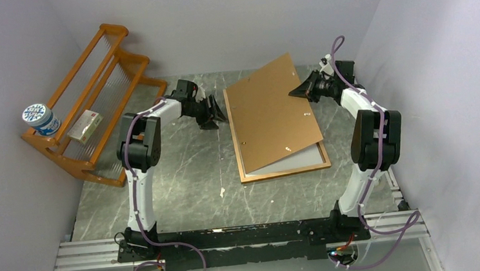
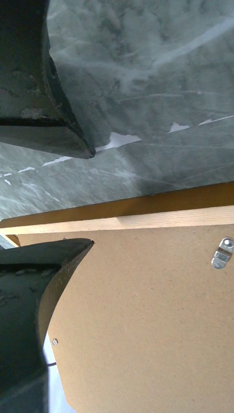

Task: Put the photo into the frame
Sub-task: Turn over the photo frame item on the photo frame.

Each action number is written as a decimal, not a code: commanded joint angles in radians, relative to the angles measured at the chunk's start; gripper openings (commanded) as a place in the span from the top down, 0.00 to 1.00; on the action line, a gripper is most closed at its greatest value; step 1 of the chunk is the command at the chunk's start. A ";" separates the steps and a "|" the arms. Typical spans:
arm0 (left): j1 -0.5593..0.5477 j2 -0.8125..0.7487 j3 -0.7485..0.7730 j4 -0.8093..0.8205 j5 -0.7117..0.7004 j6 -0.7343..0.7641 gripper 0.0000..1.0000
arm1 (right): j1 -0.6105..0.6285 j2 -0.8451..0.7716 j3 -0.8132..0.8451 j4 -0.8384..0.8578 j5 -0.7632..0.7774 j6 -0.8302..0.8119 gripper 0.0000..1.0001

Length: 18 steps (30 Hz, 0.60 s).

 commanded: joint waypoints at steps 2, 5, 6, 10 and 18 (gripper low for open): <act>0.003 0.015 0.049 0.025 0.038 -0.016 0.37 | -0.004 -0.031 -0.022 0.017 -0.019 0.010 1.00; 0.003 0.023 0.052 0.019 0.037 -0.010 0.39 | -0.011 -0.054 -0.038 0.004 -0.027 0.003 1.00; 0.003 0.025 0.053 0.017 0.036 -0.008 0.39 | -0.014 -0.058 -0.039 0.000 -0.034 0.002 1.00; 0.004 0.029 0.051 0.013 0.032 0.002 0.39 | -0.021 -0.063 -0.027 -0.021 -0.055 -0.010 1.00; 0.003 0.038 0.053 0.008 0.045 0.017 0.40 | -0.023 -0.081 -0.019 -0.063 -0.082 -0.056 1.00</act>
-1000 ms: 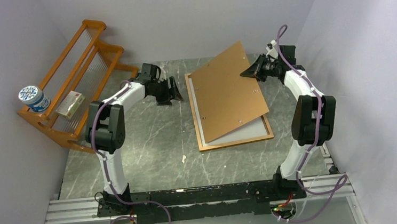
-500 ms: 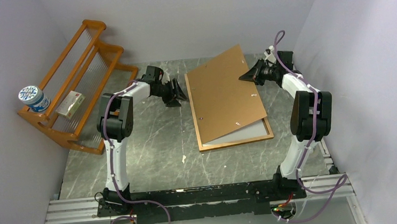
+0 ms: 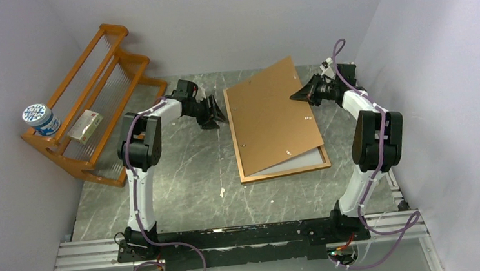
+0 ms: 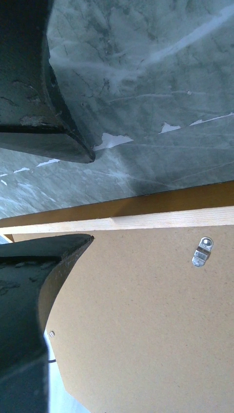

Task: Put the photo into the frame
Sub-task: Turn over the photo frame item on the photo frame.

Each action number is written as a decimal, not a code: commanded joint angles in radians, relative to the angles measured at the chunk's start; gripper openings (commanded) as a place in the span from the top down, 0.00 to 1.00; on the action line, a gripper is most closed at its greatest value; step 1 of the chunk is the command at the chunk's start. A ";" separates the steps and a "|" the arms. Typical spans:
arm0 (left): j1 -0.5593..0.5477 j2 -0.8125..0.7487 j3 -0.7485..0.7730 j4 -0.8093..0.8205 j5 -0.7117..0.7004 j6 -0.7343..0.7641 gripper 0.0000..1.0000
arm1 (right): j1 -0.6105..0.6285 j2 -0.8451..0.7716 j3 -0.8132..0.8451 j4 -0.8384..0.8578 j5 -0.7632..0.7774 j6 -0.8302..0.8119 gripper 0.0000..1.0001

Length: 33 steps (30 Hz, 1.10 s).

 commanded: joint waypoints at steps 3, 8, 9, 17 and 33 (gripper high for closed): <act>0.000 0.017 0.033 0.007 0.030 0.019 0.40 | -0.009 -0.083 0.001 -0.042 -0.044 -0.035 1.00; 0.000 0.019 0.032 0.006 0.035 0.022 0.39 | -0.019 -0.105 -0.035 -0.032 -0.044 -0.027 1.00; 0.001 0.021 0.032 0.006 0.037 0.021 0.39 | -0.019 -0.108 -0.037 -0.041 -0.041 -0.033 1.00; 0.000 0.033 0.038 0.008 0.058 0.019 0.39 | -0.016 -0.073 -0.058 0.035 -0.076 -0.042 1.00; 0.000 0.109 0.128 -0.022 0.069 0.004 0.40 | -0.007 0.061 -0.009 0.088 -0.118 -0.077 0.86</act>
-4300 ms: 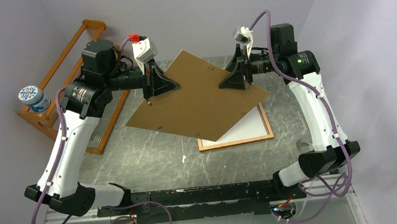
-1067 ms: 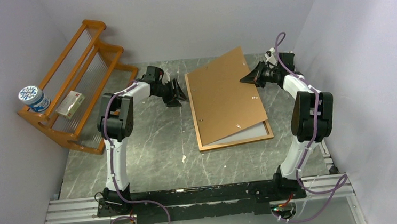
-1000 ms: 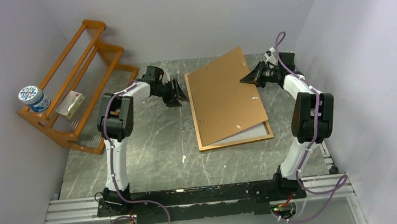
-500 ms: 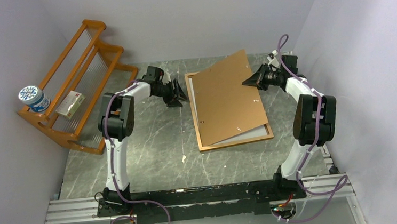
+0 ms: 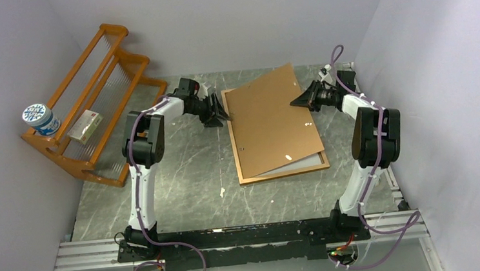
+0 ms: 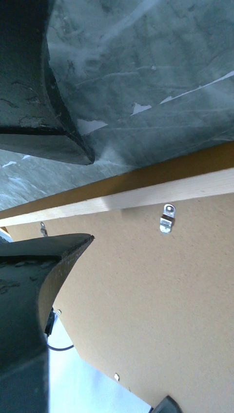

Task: Put the photo into the frame
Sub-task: Turn over the photo frame item on the photo frame.

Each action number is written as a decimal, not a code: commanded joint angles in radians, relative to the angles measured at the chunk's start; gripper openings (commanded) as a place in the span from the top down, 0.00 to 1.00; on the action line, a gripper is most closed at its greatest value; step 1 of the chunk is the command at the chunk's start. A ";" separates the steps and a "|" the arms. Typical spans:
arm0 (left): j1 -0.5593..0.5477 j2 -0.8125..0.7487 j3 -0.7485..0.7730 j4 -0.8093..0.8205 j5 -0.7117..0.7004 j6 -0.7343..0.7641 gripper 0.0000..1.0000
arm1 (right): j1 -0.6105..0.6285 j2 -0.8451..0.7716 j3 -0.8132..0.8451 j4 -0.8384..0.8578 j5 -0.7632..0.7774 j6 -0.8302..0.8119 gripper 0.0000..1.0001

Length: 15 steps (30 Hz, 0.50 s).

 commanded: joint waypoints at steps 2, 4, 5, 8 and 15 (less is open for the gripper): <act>0.000 0.044 0.054 -0.020 -0.016 0.007 0.41 | 0.011 0.024 0.051 0.006 -0.023 -0.026 0.81; 0.000 0.045 0.064 -0.035 -0.035 0.013 0.42 | 0.013 0.027 0.045 0.005 -0.010 -0.016 0.78; 0.001 0.044 0.067 -0.041 -0.048 0.017 0.43 | 0.016 0.025 0.036 0.010 0.000 -0.008 0.77; 0.001 0.040 0.072 -0.064 -0.093 0.033 0.44 | 0.027 0.019 -0.003 0.050 0.016 0.034 0.76; 0.044 0.022 0.062 -0.113 -0.163 0.063 0.46 | 0.082 0.008 -0.097 0.157 0.072 0.133 0.76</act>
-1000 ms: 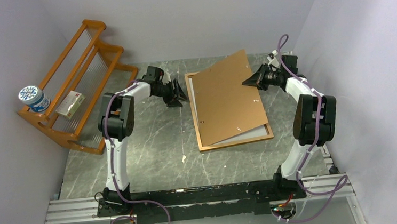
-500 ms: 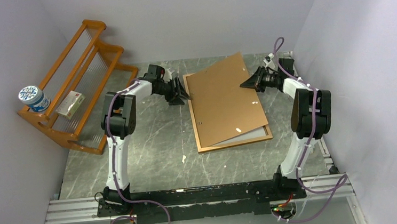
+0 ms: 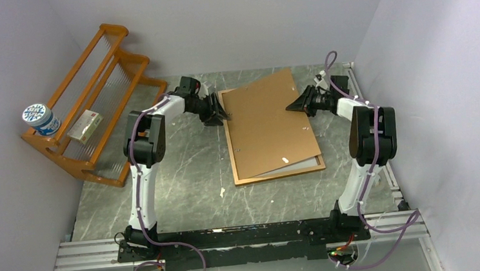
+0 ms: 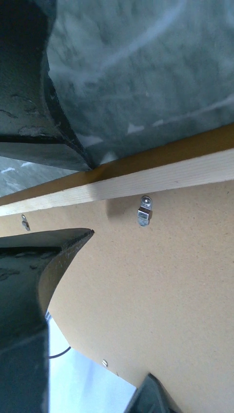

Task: Put the photo into the frame
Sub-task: Turn over the photo frame item on the photo frame.

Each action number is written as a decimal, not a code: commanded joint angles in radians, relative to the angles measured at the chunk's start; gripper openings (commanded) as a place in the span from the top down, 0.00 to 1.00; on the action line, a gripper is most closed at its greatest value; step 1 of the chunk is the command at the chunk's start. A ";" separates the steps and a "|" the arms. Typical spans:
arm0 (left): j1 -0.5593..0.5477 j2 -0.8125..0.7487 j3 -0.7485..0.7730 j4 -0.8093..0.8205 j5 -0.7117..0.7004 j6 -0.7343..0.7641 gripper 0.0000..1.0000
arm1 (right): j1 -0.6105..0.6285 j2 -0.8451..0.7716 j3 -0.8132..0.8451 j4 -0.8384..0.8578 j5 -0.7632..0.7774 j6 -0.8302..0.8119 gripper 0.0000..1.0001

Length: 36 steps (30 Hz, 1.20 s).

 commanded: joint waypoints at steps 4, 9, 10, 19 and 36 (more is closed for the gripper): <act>0.083 -0.037 -0.031 -0.062 -0.157 0.086 0.48 | 0.084 -0.068 -0.096 0.150 0.065 0.156 0.75; 0.134 -0.048 -0.039 -0.083 -0.146 0.118 0.48 | 0.188 -0.046 -0.063 0.123 0.104 0.173 0.75; 0.142 -0.055 -0.042 -0.088 -0.147 0.126 0.48 | 0.201 -0.037 -0.052 0.115 0.113 0.174 0.74; 0.179 -0.113 -0.063 -0.132 -0.157 0.177 0.44 | 0.216 -0.029 0.037 -0.071 0.188 0.111 0.23; 0.194 -0.218 -0.168 -0.164 -0.083 0.180 0.32 | 0.187 -0.091 0.089 -0.459 0.556 -0.106 0.03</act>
